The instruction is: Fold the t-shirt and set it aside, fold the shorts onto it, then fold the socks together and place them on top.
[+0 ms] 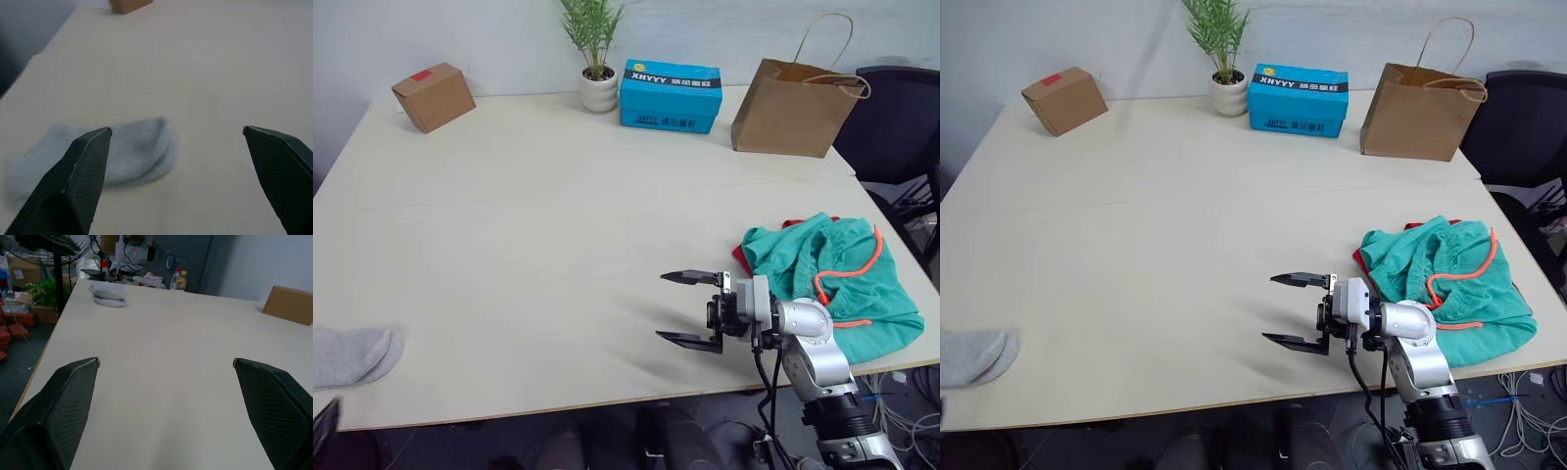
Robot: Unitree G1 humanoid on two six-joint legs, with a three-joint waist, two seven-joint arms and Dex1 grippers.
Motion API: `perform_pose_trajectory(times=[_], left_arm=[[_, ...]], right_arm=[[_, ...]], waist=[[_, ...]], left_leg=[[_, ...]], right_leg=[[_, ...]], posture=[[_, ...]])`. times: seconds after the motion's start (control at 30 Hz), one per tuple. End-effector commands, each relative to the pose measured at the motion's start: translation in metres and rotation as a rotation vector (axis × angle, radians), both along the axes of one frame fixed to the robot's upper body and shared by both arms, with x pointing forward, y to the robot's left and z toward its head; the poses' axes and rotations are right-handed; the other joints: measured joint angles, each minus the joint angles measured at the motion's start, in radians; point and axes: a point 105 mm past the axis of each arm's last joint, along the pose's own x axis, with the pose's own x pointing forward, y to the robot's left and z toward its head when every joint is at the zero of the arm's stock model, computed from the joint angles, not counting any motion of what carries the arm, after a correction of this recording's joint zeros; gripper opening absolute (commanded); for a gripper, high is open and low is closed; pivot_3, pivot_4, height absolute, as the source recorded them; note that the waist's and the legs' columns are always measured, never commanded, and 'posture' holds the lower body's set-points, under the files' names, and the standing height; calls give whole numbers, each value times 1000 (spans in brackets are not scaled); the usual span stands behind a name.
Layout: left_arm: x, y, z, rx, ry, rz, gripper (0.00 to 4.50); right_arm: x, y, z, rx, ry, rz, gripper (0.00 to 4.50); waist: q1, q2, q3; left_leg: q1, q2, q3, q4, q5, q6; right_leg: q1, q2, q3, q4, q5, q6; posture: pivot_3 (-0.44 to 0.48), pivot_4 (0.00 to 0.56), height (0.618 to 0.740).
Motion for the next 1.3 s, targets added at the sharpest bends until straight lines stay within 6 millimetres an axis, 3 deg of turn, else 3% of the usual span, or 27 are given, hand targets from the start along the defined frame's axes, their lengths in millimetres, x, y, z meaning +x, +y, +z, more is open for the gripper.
perform_pose_trajectory(times=[0.03,0.13,0.17,0.23,0.33,0.43,0.63,0.83,1.17,1.3], left_arm=[[-27,18,7,25,12,136,4500],[-23,22,6,23,21,138,4500],[-21,21,5,20,28,127,4500],[-17,23,1,3,44,117,4500],[-15,24,-6,-36,81,101,4500],[2,17,-3,-8,112,12,4500],[60,6,11,193,252,-205,4500],[114,0,14,303,413,-322,4500],[147,-14,-22,223,615,-497,4500],[155,-19,-35,232,657,-553,3565]], right_arm=[[1,2,10,30,-16,-14,4463],[-2,3,10,20,-10,-6,4463],[-5,3,11,18,-8,7,4463],[-11,0,11,10,-10,31,4463],[-18,-7,11,-4,-11,44,4463],[-21,-11,18,26,1,28,4463],[-37,-7,27,32,5,79,4463],[-32,-3,30,34,-2,53,4463],[-33,-5,32,19,5,21,4463],[-30,-9,34,2,2,-8,4500]], waist=[[-2,7,5],[15,15,9],[31,15,9],[60,14,8],[79,17,10],[81,16,10],[85,18,11],[80,18,11],[54,18,11],[58,18,12]], left_leg=[[1,-7,-19,1,1,1],[-4,-23,-71,2,8,5],[-7,-26,-79,4,10,4],[-18,-24,-77,7,10,4],[-19,-25,-74,9,9,5],[-19,-24,-71,9,8,6],[-18,-23,-71,8,8,5],[-16,-24,-65,4,9,6],[-15,-24,-55,-2,10,6],[-14,-24,-55,0,10,6]], right_leg=[[12,-8,-17,-1,-4,1],[34,-27,-66,-10,-11,6],[27,-33,-76,-9,-13,7],[22,-33,-76,-6,-13,7],[22,-34,-75,-7,-12,8],[22,-34,-74,-8,-12,8],[21,-33,-73,-8,-12,8],[20,-33,-68,-7,-11,9],[14,-32,-60,-5,-11,9],[13,-33,-59,-2,-11,9]], posture=[[0,150,740],[0,150,740],[0,150,740],[0,150,740],[0,150,740],[0,150,740],[0,150,740],[0,150,740],[0,150,740],[0,150,740]])
